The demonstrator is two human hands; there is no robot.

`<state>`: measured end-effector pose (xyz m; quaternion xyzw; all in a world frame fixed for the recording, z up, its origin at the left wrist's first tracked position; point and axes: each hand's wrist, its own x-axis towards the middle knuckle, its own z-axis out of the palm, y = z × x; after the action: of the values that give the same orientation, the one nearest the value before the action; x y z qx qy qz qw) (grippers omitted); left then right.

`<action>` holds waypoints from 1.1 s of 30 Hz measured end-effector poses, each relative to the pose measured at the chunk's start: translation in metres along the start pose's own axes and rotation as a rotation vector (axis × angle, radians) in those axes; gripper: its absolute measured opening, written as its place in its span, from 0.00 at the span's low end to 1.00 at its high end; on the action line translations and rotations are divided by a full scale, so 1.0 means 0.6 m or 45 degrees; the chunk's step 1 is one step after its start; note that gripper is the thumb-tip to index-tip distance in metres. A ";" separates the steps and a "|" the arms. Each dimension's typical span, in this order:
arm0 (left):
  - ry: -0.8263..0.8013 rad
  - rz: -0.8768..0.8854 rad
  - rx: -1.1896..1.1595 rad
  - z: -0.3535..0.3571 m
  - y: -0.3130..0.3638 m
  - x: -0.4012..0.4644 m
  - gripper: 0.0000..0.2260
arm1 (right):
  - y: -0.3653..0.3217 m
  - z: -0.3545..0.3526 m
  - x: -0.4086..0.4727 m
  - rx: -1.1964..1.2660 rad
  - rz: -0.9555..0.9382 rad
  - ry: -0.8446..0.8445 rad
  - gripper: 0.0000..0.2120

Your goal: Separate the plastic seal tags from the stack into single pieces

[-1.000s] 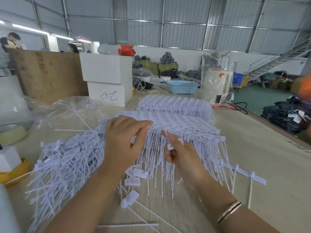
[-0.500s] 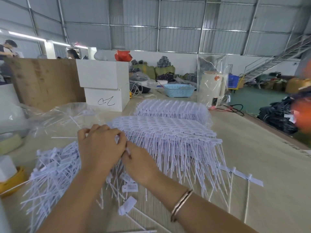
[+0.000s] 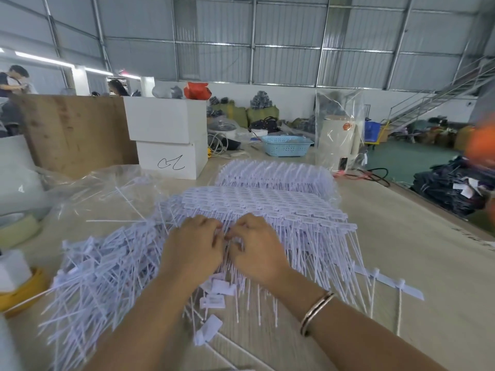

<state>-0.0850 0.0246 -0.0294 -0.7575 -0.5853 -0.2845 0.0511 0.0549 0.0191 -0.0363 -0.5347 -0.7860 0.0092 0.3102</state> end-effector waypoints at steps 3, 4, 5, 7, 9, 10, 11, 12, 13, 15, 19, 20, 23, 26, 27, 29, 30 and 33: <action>-0.231 -0.042 0.216 0.029 0.006 -0.012 0.19 | 0.044 0.018 0.014 -0.374 0.018 -0.234 0.23; -0.250 -0.051 0.286 0.034 0.006 -0.015 0.19 | 0.050 0.028 0.018 -0.411 -0.003 -0.309 0.24; -0.260 -0.070 0.342 0.037 0.003 -0.017 0.19 | 0.054 0.038 0.021 -0.433 -0.011 -0.358 0.24; -0.284 -0.135 0.400 0.037 -0.007 -0.015 0.20 | 0.066 0.052 0.026 -0.483 0.004 -0.388 0.23; -0.312 -0.163 0.415 0.037 -0.019 -0.013 0.21 | 0.082 0.053 0.026 -0.520 0.029 -0.373 0.23; -0.324 -0.161 0.411 0.038 -0.022 -0.014 0.22 | 0.091 0.051 0.023 -0.520 0.033 -0.369 0.23; -0.332 -0.156 0.398 0.038 -0.023 -0.014 0.23 | 0.100 0.048 0.022 -0.514 0.036 -0.367 0.23; -0.335 -0.150 0.382 0.038 -0.021 -0.015 0.24 | 0.108 0.045 0.021 -0.506 0.040 -0.366 0.23; -0.333 -0.140 0.371 0.039 -0.018 -0.015 0.26 | 0.117 0.041 0.020 -0.499 0.046 -0.362 0.23; -0.309 -0.117 0.365 0.040 -0.013 -0.015 0.27 | 0.130 0.034 0.017 -0.493 0.060 -0.358 0.23; -0.277 -0.156 0.353 0.038 -0.012 -0.014 0.26 | 0.149 0.024 0.011 -0.473 0.082 -0.356 0.23; -0.267 -0.167 0.363 0.036 -0.013 -0.013 0.24 | 0.151 0.022 0.010 -0.473 0.087 -0.351 0.23; -0.221 -0.151 0.413 0.029 -0.020 -0.012 0.14 | 0.155 0.019 0.010 -0.461 0.103 -0.346 0.23; -0.189 -0.153 0.398 0.024 -0.025 -0.011 0.11 | 0.161 0.012 0.006 -0.453 0.108 -0.349 0.24; -0.181 -0.162 0.394 0.023 -0.027 -0.011 0.10 | 0.164 0.010 0.004 -0.452 0.108 -0.353 0.24; -0.175 -0.179 0.384 0.022 -0.033 -0.010 0.09 | 0.170 0.003 0.002 -0.453 0.112 -0.364 0.24; -0.171 -0.183 0.384 0.023 -0.036 -0.009 0.09 | 0.172 -0.001 0.000 -0.455 0.118 -0.372 0.24; -0.110 -0.201 0.392 0.020 -0.042 -0.005 0.10 | 0.179 -0.013 -0.005 -0.451 0.138 -0.389 0.23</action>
<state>-0.1042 0.0350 -0.0476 -0.7040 -0.6813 -0.1617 0.1188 0.1493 0.0603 -0.0684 -0.6145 -0.7833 -0.0313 0.0880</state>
